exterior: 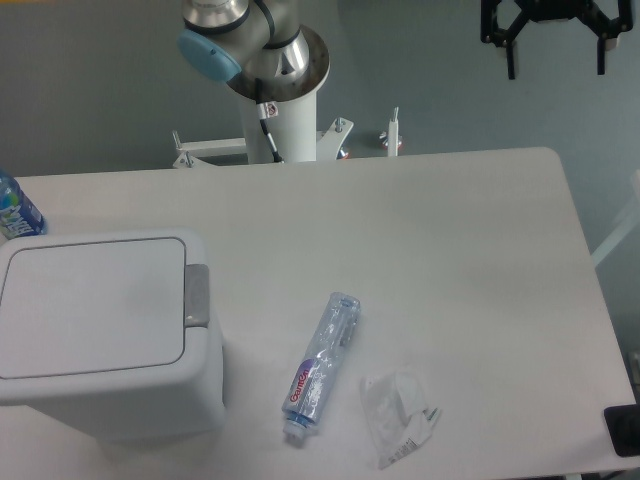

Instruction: Open the trash can

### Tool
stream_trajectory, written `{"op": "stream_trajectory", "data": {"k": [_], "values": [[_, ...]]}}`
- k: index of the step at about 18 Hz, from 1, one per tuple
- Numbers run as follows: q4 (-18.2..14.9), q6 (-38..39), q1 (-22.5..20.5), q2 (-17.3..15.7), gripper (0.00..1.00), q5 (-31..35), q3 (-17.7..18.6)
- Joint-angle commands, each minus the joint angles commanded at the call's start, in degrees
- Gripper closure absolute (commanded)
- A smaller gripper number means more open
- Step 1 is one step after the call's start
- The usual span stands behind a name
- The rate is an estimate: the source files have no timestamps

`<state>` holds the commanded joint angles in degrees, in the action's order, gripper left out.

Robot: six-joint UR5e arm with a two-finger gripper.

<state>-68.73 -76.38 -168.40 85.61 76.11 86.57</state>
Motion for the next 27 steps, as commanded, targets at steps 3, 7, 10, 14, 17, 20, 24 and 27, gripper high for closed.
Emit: {"op": "stream_trajectory", "data": {"k": [3,7,10,14,17,20,24,27], "values": [[0.0,-0.2,0.0,0.0,0.00,0.0,0.1],[0.0,0.0,0.1,0.0,0.00,0.0,0.1],[0.0,0.0,0.0,-0.3,0.00,0.0,0.5],[0.0,3.9,0.9,-1.5,0.00,-0.1,2.6],[0.3,13.6,4.9,-0.8,0.00,-0.6,2.1],[4.2,27.2,7.8,0.2,0.00,-0.6,2.1],[6.8,43.3,14.1,1.8,0.00,-0.6,1.5],[7.8,51.7,18.1,2.8,0.00,-0.8,1.3]]}}
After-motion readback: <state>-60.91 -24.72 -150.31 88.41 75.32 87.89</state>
